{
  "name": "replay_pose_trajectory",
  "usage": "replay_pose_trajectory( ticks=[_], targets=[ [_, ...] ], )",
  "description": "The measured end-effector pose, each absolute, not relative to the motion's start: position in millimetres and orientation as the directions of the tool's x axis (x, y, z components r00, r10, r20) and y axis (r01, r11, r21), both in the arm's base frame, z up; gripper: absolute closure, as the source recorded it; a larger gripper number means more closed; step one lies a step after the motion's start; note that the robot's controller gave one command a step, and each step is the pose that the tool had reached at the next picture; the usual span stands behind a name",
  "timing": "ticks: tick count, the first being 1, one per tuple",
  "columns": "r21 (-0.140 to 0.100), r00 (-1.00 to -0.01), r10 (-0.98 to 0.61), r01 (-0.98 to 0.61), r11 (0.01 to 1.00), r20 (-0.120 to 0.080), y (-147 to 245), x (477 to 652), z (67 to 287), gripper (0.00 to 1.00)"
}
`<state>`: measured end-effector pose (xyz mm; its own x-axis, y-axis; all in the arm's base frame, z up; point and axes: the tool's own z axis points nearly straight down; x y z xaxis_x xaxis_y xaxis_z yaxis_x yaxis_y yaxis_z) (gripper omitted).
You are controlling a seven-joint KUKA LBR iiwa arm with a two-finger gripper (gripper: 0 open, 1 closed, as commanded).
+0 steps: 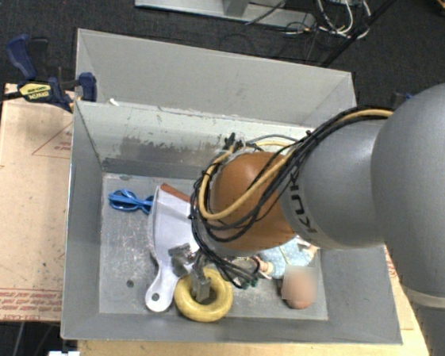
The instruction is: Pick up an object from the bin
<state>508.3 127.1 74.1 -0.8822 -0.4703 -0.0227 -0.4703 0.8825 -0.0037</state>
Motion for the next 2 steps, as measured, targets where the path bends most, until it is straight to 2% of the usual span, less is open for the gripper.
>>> replay_pose_trajectory(
  ticks=[1, 2],
  targets=[
    [-0.003, -0.882, -0.470, -0.470, 0.883, -0.021, 126.9, 507.6, 76.9, 1.00],
    [0.000, -0.883, -0.470, -0.470, 0.883, -0.012, 126.7, 504.7, 94.9, 1.00]
  ],
)
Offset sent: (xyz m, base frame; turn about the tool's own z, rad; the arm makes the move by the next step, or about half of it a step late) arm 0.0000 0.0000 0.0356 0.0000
